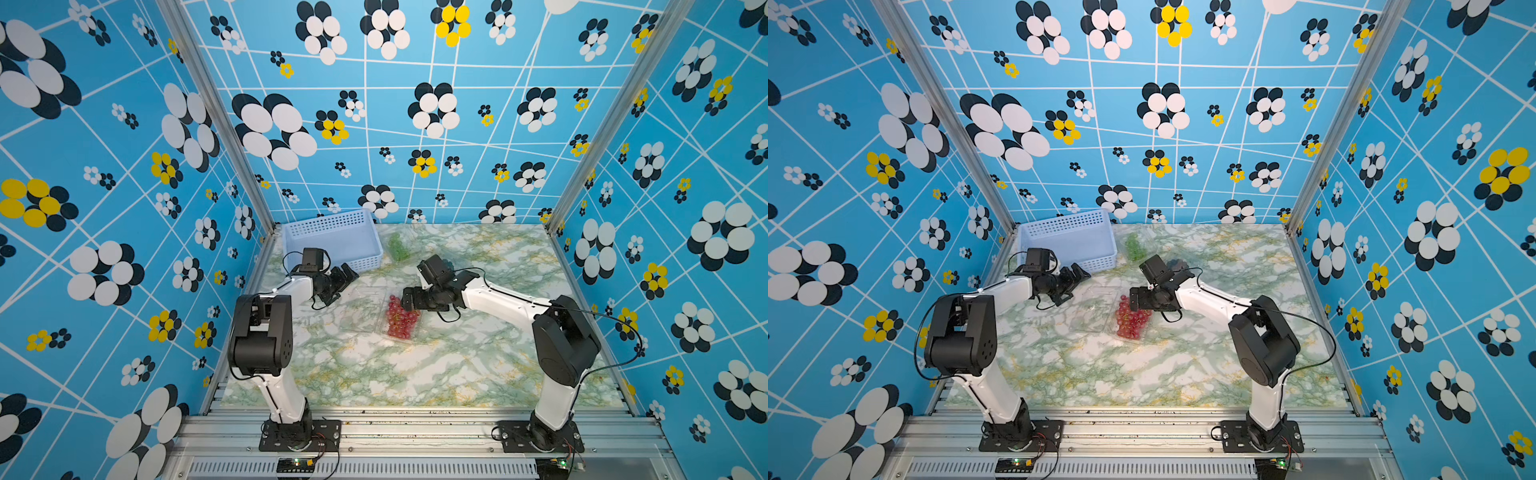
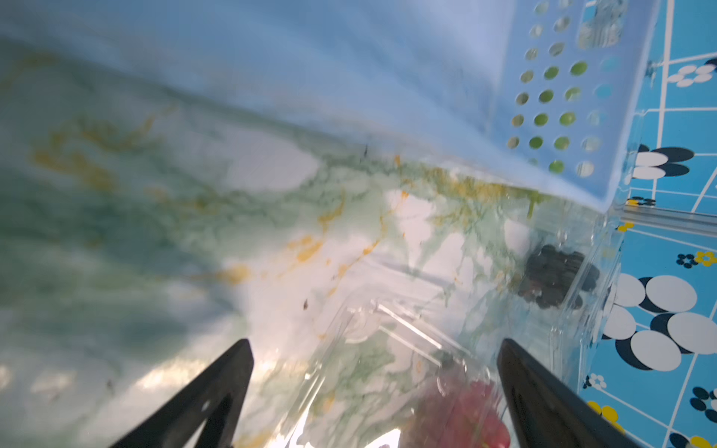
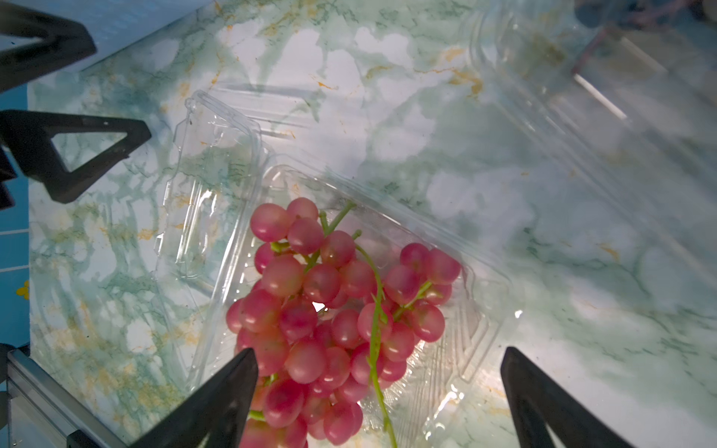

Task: Pack grapes into containers
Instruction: Move the basket to the center of the board, then close the packing box at the center of the board.

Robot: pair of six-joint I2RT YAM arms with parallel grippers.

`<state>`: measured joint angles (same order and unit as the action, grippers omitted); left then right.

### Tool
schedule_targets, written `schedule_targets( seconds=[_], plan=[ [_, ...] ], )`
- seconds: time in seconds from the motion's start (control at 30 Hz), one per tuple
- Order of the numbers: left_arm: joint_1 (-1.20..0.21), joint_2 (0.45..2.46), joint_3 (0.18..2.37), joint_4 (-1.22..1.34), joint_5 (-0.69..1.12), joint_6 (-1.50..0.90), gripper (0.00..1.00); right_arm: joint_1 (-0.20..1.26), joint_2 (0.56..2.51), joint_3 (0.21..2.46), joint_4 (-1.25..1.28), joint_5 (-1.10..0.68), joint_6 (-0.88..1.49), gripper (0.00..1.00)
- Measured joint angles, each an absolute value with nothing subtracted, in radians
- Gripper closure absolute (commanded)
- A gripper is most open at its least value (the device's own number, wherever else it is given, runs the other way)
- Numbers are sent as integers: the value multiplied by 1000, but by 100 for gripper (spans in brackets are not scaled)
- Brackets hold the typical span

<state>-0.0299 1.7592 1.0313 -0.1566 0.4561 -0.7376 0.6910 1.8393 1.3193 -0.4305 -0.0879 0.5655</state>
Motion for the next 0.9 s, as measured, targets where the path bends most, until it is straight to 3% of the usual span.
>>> schedule_targets(
  seconds=[0.6,0.9],
  plan=[
    [-87,1675,895,-171,397,-695,1,691,1749,1143,-373,-112,603,1],
    [-88,1651,822,-59,448,-688,0,691,1750,1143,-329,-146,618,1]
  ],
)
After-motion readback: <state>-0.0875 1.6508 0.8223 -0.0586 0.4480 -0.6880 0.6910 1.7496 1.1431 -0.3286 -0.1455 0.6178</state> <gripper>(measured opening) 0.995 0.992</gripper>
